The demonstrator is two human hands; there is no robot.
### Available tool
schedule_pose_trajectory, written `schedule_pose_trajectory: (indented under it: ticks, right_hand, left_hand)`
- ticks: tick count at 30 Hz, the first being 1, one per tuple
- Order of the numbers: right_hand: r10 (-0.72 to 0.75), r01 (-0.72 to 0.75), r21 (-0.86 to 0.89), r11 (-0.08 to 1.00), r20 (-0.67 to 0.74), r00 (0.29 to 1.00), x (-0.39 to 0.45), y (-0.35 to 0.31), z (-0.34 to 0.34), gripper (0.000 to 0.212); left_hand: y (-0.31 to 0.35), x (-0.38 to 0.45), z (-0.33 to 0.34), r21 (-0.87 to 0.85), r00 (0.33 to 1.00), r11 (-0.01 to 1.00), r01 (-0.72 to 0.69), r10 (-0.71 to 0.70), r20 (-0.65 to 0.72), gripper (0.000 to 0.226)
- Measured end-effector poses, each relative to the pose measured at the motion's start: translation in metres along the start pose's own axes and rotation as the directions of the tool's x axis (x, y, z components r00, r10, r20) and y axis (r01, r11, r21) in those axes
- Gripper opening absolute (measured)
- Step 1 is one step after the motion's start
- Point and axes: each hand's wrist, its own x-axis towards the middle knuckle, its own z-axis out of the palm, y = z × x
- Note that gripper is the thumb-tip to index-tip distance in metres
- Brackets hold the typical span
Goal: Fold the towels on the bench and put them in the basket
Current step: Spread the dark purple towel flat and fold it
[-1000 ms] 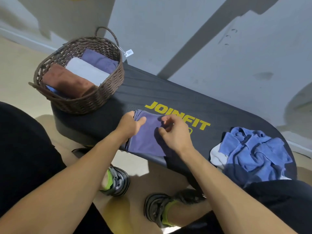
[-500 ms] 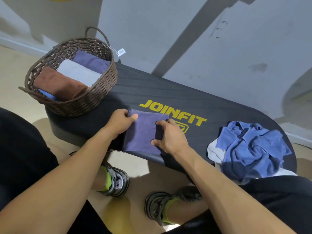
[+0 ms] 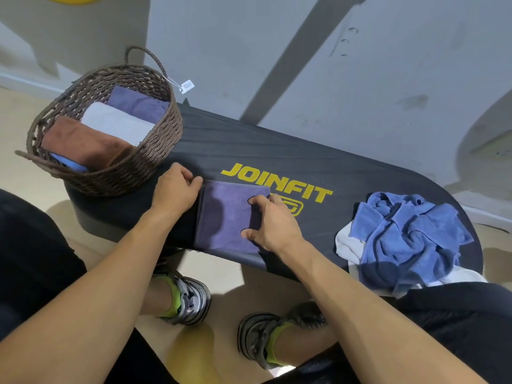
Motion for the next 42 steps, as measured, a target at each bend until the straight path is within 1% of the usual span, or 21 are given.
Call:
schedule_pose_trajectory:
  ticks: [1, 3, 4, 5, 6, 8, 10, 16, 19, 22, 25, 27, 29, 31, 33, 34, 35, 36, 38, 40, 42]
  right_hand:
    - [0.001, -0.002, 0.011, 1.0, 0.006, 1.0, 0.001, 0.0, 0.0, 0.077]
    - [0.028, -0.027, 0.062, 0.998, -0.005, 1.0, 0.002, -0.001, -0.002, 0.075]
    - [0.062, -0.058, 0.099, 0.993, -0.039, 0.997, 0.002, -0.001, -0.004, 0.074]
    - [0.109, -0.097, 0.131, 0.987, -0.081, 0.991, 0.002, -0.001, -0.005, 0.074]
    - [0.159, -0.141, 0.15, 0.978, -0.111, 0.981, 0.002, 0.0, -0.006, 0.075]
    - [0.252, -0.236, 0.157, 0.959, -0.091, 0.963, 0.002, 0.003, -0.009, 0.08]
    - [0.321, -0.309, 0.176, 0.935, -0.038, 0.946, 0.003, 0.004, -0.01, 0.081]
    - [0.365, -0.351, 0.299, 0.887, 0.01, 0.931, 0.003, 0.006, -0.012, 0.072]
    - [0.363, -0.352, 0.336, 0.874, 0.029, 0.931, 0.001, 0.009, -0.015, 0.066]
    - [0.351, -0.35, 0.361, 0.864, 0.064, 0.934, 0.001, 0.01, -0.025, 0.082]
    - [0.303, -0.285, 0.39, 0.876, 0.015, 0.953, -0.001, 0.009, -0.05, 0.111]
    - [0.246, -0.219, 0.33, 0.918, -0.04, 0.968, -0.005, 0.007, -0.077, 0.126]
    - [0.133, -0.109, 0.308, 0.945, -0.057, 0.99, -0.013, 0.004, -0.103, 0.13]
    - [-0.018, 0.029, 0.315, 0.949, -0.038, 0.999, -0.024, 0.003, -0.121, 0.118]
    - [-0.102, 0.076, 0.325, 0.943, 0.065, 0.993, -0.034, 0.001, -0.132, 0.086]
    - [-0.122, 0.072, 0.324, 0.943, 0.138, 0.983, -0.039, 0.001, -0.135, 0.069]
    - [-0.134, 0.067, 0.302, 0.951, 0.206, 0.969, -0.042, 0.0, -0.136, 0.058]
    - [-0.135, 0.066, 0.256, 0.965, 0.264, 0.955, -0.045, 0.0, -0.135, 0.053]
    - [-0.14, 0.079, 0.199, 0.977, 0.315, 0.939, -0.048, 0.005, -0.131, 0.041]
    - [-0.182, 0.078, 0.304, 0.95, 0.332, 0.925, -0.049, 0.012, -0.126, 0.024]
    - [-0.213, 0.023, 0.462, 0.887, 0.364, 0.907, -0.05, 0.02, -0.126, 0.012]
  left_hand:
    - [0.001, 0.0, -0.001, 0.019, 0.996, 0.997, 0.071, -0.072, 0.047, 0.033]
    - [0.006, -0.005, -0.004, 0.094, 0.947, 0.978, 0.186, -0.204, 0.247, 0.051]
    - [0.009, -0.009, -0.005, 0.142, 0.914, 0.971, 0.195, -0.232, 0.333, 0.052]
    - [0.012, -0.013, -0.004, 0.199, 0.895, 0.967, 0.157, -0.224, 0.385, 0.051]
    - [0.014, -0.017, -0.003, 0.262, 0.894, 0.961, 0.09, -0.194, 0.403, 0.051]
    - [0.016, -0.026, 0.003, 0.369, 0.92, 0.929, -0.04, -0.11, 0.376, 0.055]
    - [0.016, -0.033, 0.008, 0.37, 0.94, 0.927, -0.069, -0.064, 0.336, 0.05]
    - [0.02, -0.04, 0.016, 0.259, 0.942, 0.966, -0.014, -0.074, 0.328, 0.035]
    - [0.024, -0.037, 0.014, 0.203, 0.924, 0.978, -0.053, -0.029, 0.38, 0.035]
    - [0.031, -0.036, 0.009, 0.014, 0.912, 0.998, -0.066, 0.054, 0.406, 0.053]
    - [0.05, -0.037, -0.006, -0.189, 0.895, 0.957, -0.218, 0.274, 0.353, 0.059]
    - [0.068, -0.042, -0.018, -0.303, 0.84, 0.902, -0.308, 0.407, 0.357, 0.071]
    - [0.084, -0.048, -0.026, -0.373, 0.768, 0.852, -0.367, 0.504, 0.395, 0.076]
    - [0.096, -0.055, -0.03, -0.437, 0.666, 0.823, -0.363, 0.557, 0.496, 0.067]
    - [0.102, -0.061, -0.032, -0.481, 0.555, 0.814, -0.325, 0.576, 0.6, 0.056]
    - [0.103, -0.063, -0.034, -0.504, 0.521, 0.809, -0.303, 0.584, 0.623, 0.052]
    - [0.104, -0.064, -0.035, -0.527, 0.507, 0.804, -0.276, 0.588, 0.63, 0.049]
    - [0.104, -0.064, -0.036, -0.551, 0.506, 0.798, -0.243, 0.589, 0.63, 0.048]
    - [0.102, -0.061, -0.035, -0.595, 0.504, 0.787, -0.16, 0.584, 0.637, 0.046]
    - [0.096, -0.058, -0.031, -0.624, 0.487, 0.78, -0.053, 0.566, 0.666, 0.046]
    - [0.085, -0.057, -0.024, -0.629, 0.432, 0.77, 0.109, 0.533, 0.727, 0.045]
